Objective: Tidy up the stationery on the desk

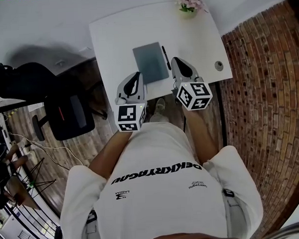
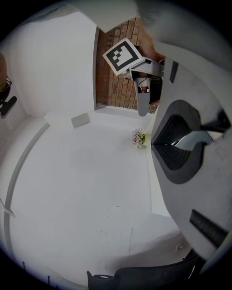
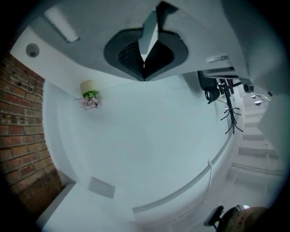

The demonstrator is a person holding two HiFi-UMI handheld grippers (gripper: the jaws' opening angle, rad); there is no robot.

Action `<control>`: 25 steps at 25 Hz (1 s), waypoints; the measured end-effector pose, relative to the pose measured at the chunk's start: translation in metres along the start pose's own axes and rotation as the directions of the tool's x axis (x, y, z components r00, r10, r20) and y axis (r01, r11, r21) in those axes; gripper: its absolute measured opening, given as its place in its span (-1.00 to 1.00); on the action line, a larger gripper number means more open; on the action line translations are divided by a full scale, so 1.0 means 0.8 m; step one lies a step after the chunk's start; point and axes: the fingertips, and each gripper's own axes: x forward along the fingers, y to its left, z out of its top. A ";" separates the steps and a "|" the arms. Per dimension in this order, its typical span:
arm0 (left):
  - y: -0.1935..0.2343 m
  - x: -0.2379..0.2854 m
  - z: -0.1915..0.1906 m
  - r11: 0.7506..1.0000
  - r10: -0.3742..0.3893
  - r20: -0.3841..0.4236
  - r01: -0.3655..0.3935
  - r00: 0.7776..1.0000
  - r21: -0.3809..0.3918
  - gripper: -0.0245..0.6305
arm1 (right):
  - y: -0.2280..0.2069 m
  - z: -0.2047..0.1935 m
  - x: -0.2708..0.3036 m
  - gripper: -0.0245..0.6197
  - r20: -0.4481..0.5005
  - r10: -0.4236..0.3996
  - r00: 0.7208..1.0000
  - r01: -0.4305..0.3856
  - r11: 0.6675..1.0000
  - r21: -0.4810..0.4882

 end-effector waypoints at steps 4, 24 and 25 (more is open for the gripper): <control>-0.005 -0.015 0.015 1.000 -0.010 0.033 0.010 0.999 0.002 -0.93 | 0.033 0.011 -0.023 -0.95 0.040 0.016 0.999 -0.015 0.999 -0.031; -0.019 -0.053 0.056 0.997 -0.057 0.137 0.051 0.989 0.052 -0.93 | 0.107 0.039 -0.085 -0.95 0.168 0.023 0.986 0.000 0.990 -0.139; -0.020 -0.054 0.058 0.997 -0.059 0.140 0.052 0.988 0.051 -0.93 | 0.107 0.039 -0.085 -0.95 0.169 0.023 0.985 0.000 0.991 -0.134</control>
